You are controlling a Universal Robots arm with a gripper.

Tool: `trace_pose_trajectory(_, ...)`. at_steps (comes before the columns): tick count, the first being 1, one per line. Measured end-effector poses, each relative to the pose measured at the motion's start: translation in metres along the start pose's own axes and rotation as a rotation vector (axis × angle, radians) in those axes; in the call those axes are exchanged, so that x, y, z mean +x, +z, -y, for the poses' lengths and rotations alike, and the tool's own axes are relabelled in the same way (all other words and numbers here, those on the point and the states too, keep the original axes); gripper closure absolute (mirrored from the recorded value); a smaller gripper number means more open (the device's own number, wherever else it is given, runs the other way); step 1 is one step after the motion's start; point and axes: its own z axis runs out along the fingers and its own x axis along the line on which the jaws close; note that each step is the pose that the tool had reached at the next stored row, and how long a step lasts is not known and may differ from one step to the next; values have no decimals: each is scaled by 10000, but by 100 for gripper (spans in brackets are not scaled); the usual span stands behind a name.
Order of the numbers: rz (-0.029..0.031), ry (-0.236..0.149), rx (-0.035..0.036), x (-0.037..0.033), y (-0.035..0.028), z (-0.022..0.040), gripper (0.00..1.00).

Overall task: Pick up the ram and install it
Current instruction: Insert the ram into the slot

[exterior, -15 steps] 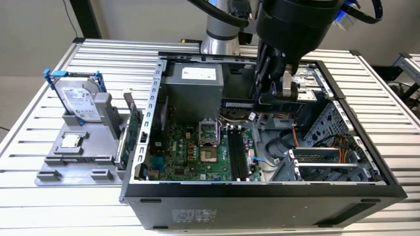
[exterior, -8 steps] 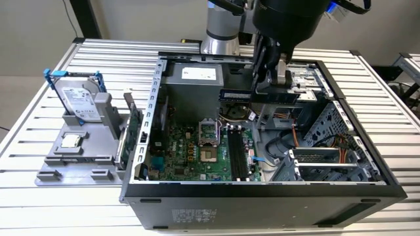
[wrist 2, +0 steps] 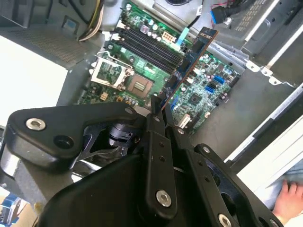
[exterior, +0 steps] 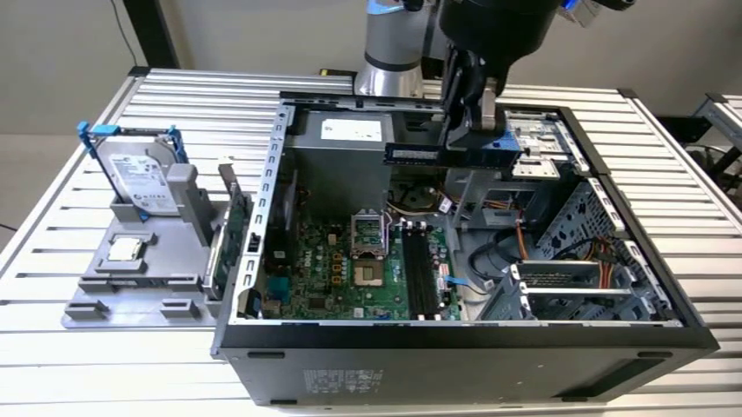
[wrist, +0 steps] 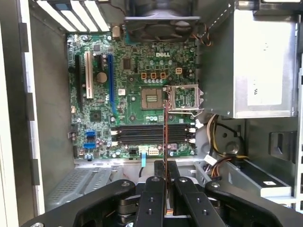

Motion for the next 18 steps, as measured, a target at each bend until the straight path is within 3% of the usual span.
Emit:
trace_pose_trajectory(6,0,-34,-9,-149,7,-12,100)
trace_pose_trajectory(18,-1,-55,-20,-155,9,-12,100)
